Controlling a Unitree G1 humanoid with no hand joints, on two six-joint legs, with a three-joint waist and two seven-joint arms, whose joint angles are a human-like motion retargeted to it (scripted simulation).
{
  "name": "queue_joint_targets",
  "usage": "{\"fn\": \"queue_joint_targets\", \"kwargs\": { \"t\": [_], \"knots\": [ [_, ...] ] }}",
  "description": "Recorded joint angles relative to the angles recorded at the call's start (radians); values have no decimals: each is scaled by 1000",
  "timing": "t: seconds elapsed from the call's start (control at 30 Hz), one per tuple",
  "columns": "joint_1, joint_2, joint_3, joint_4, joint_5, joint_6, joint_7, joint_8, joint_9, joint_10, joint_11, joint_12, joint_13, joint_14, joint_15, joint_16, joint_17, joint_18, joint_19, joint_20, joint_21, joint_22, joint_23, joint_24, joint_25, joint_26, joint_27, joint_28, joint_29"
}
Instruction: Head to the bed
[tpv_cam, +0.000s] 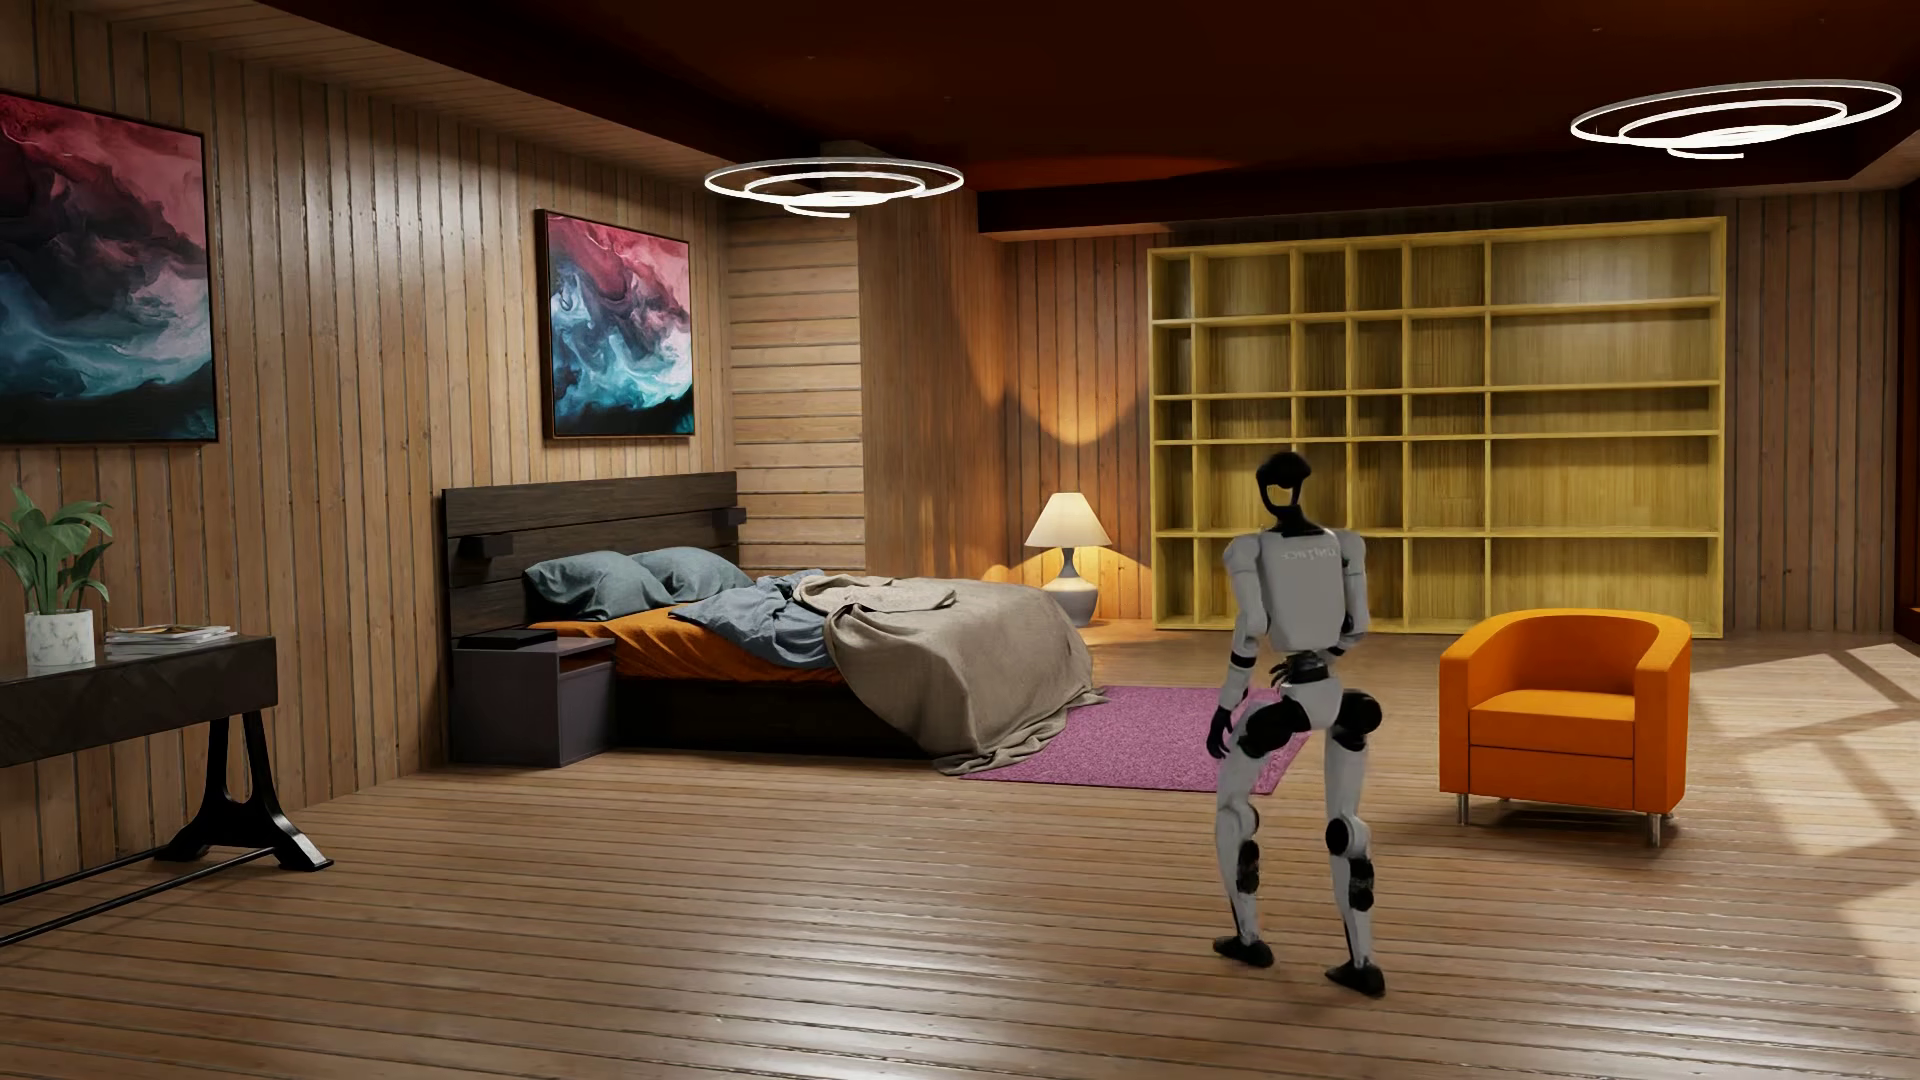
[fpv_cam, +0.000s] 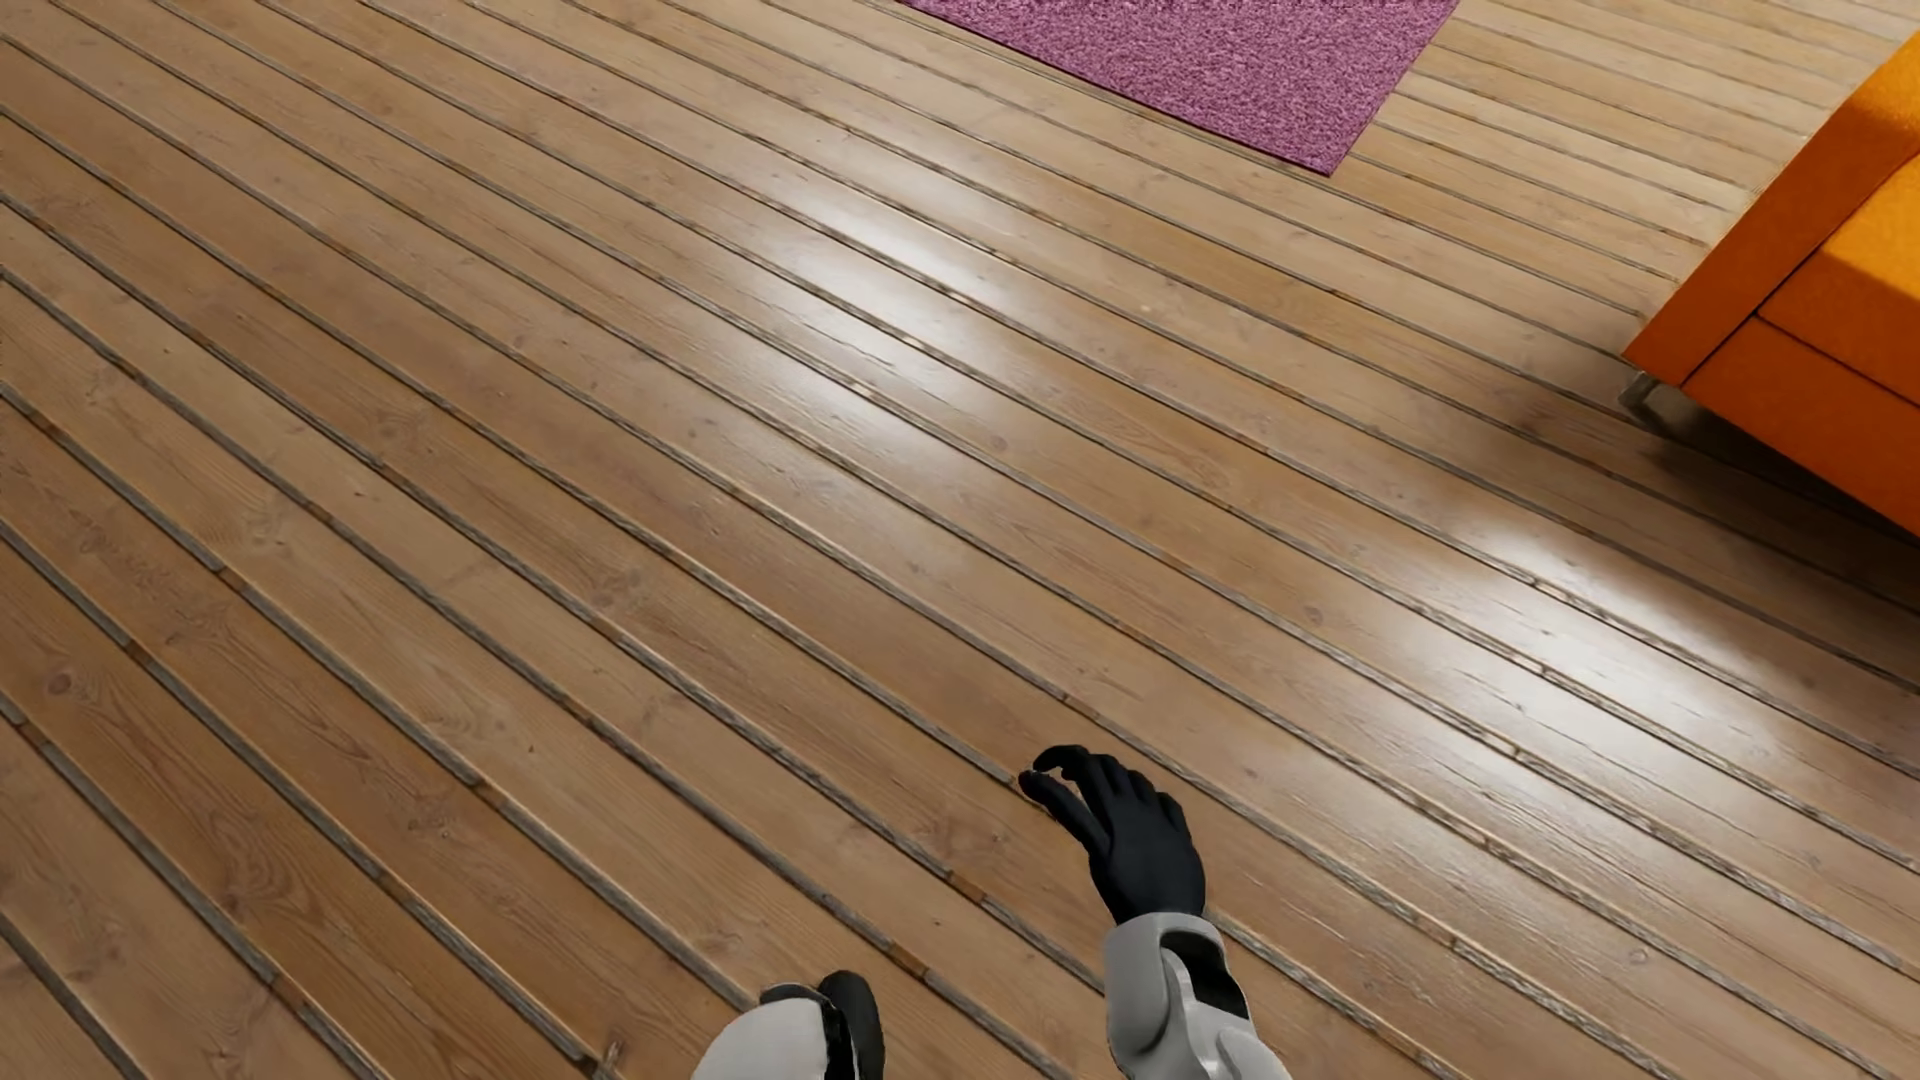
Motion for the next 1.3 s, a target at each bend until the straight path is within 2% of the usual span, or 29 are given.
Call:
{"fn": "queue_joint_targets", "kwargs": {
  "t": [0.07, 0.13, 0.2, 0.27, 0.3, 0.33, 0.37, 0.4, 0.43, 0.47, 0.5, 0.53, 0.6, 0.63, 0.67, 0.73, 0.8, 0.83, 0.87, 0.9, 0.93, 0.97, 1.03, 1.07, 1.1, 1.13, 1.17, 1.23, 1.3],
  "knots": [
    [25, 77, 21, -91, -19, -16, -5, 33, -21, -357, -67, 4, -18, 68, 10, -5, 7, -43, -2, -10, 21, 27, -23, 21, 17, 4, -4, -32, 34],
    [29, 160, 43, -150, -25, -34, -86, 72, -39, -458, -84, 11, -52, 48, 3, -15, 9, -106, -1, 20, 84, 56, 43, 47, 11, 21, 5, -54, 88],
    [27, 236, 57, -183, -42, -57, -93, 97, -54, -339, -77, -1, -78, 172, 23, -53, -4, 16, 4, 84, 149, 97, 182, 47, -33, 51, 37, -34, 158],
    [45, 276, 66, -219, -70, -97, -72, 95, -65, -231, -16, -44, -54, 175, 111, -84, 4, 58, 41, 149, 148, 148, 344, 47, -52, 86, 129, -4, 209],
    [67, 262, 69, -242, -87, -122, -61, 104, -67, -211, 55, -70, -34, 146, 190, -100, 10, 64, 90, 183, 135, 162, 413, 42, -43, 94, 179, 11, 230],
    [90, 217, 71, -261, -101, -147, -44, 121, -64, -202, 170, -110, -11, 114, 272, -119, 5, 70, 194, 212, 146, 161, 450, 32, -48, 101, 207, 20, 274],
    [115, 144, 73, -275, -114, -171, -23, 124, -60, -200, 333, -139, 4, 82, 358, -133, -19, 64, 281, 229, 194, 154, 465, 19, -76, 88, 195, 34, 339],
    [139, 49, 79, -284, -143, -192, 6, 56, -54, -194, 514, -165, 17, 48, 434, -142, -65, 50, 285, 227, 263, 146, 447, 12, -120, 68, 149, 43, 398],
    [167, -47, 80, -296, -182, -213, 37, 20, -47, -186, 684, -173, 38, 13, 437, -147, -121, 33, 286, 215, 318, 156, 400, 13, -151, 18, 100, 65, 423],
    [209, -138, 73, -315, -209, -235, 62, 40, -40, -191, 820, -194, 70, -20, 378, -145, -170, 16, 286, 197, 336, 161, 338, 22, -143, -16, 71, 78, 416],
    [257, -221, 62, -341, -245, -256, 80, 74, -33, -203, 912, -219, 113, -50, 328, -142, -204, 5, 292, 177, 316, 164, 276, 33, -97, -37, 69, 87, 389],
    [308, -300, 49, -369, -298, -275, 92, 81, -27, -216, 958, -254, 166, -76, 280, -136, -229, -1, 237, 165, 270, 183, 221, 44, -27, -53, 78, 93, 352],
    [398, -428, 14, -423, -380, -302, 89, 81, -18, -226, 904, -318, 261, -120, 137, -125, -233, 2, 104, 145, 163, 218, 139, 73, 92, -57, 134, 87, 276],
    [438, -473, -6, -444, -387, -308, 79, 87, -16, -226, 818, -346, 295, -140, 78, -125, -208, 8, 76, 133, 125, 225, 122, 88, 118, -45, 170, 83, 230],
    [478, -503, -26, -459, -369, -310, 67, 103, -16, -232, 698, -370, 319, -155, 53, -120, -191, 14, 81, 123, 98, 229, 113, 96, 129, -39, 196, 79, 200],
    [560, -531, -59, -476, -321, -301, 45, 130, -22, -268, 398, -404, 334, -170, 105, -104, -172, 29, 67, 96, 91, 230, 126, 99, 120, -52, 217, 80, 197],
    [636, -533, -83, -486, -329, -286, 27, 37, -34, -319, 77, -435, 329, -174, 236, -74, -158, 46, 64, 48, 105, 225, 162, 105, 93, -72, 208, 69, 238],
    [676, -518, -94, -494, -324, -277, 13, -8, -41, -342, -75, -448, 330, -178, 266, -60, -147, 50, 82, 22, 101, 222, 178, 110, 81, -77, 204, 59, 254],
    [711, -513, -105, -500, -304, -266, -5, -2, -47, -353, -168, -458, 333, -184, 261, -50, -136, 51, 128, 0, 90, 219, 191, 112, 73, -80, 203, 53, 262],
    [744, -509, -116, -506, -280, -254, -27, 25, -53, -359, -192, -464, 339, -191, 241, -45, -124, 48, 137, -18, 76, 219, 203, 112, 67, -78, 203, 49, 263],
    [778, -506, -127, -505, -244, -239, -56, 79, -58, -364, -162, -467, 344, -193, 275, -41, -109, 41, 104, -31, 61, 221, 217, 108, 62, -73, 203, 45, 262],
    [811, -507, -136, -498, -204, -222, -85, 135, -64, -365, -112, -465, 349, -189, 351, -38, -92, 29, 40, -42, 45, 226, 235, 102, 56, -65, 206, 42, 260],
    [857, -496, -145, -468, -177, -176, -118, 110, -71, -331, -18, -442, 343, -121, 416, -35, -58, 10, -8, -56, 15, 250, 290, 92, 40, -40, 221, 38, 261],
    [856, -487, -149, -446, -163, -149, -134, 88, -70, -279, 29, -422, 327, -52, 382, -35, -44, -26, -26, -63, 2, 266, 323, 91, 29, -21, 232, 31, 268],
    [830, -469, -152, -424, -150, -121, -166, 64, -68, -191, 62, -405, 305, 44, 334, -30, -31, -110, -36, -85, -12, 283, 352, 95, 17, -6, 239, 13, 277],
    [783, -449, -159, -410, -145, -98, -178, 34, -64, -67, 90, -394, 281, 142, 286, -13, -17, -152, -42, -134, -27, 295, 374, 108, 7, -8, 239, -24, 281],
    [720, -426, -169, -387, -145, -80, -146, -1, -58, 92, 117, -389, 254, 251, 237, 22, -3, -154, -48, -205, -39, 293, 388, 131, -3, -31, 234, -74, 277],
    [562, -374, -176, -254, -132, -44, -71, -66, -43, 412, 168, -369, 183, 407, 146, 120, 23, -154, -54, -317, -44, 233, 416, 160, -31, -96, 210, -155, 256],
    [396, -308, -152, -158, -92, -7, -137, -102, -26, 627, 207, -313, 99, 256, 66, 155, 35, -155, -55, -286, -22, 146, 437, 102, -73, -74, 189, -125, 241]
  ]
}}
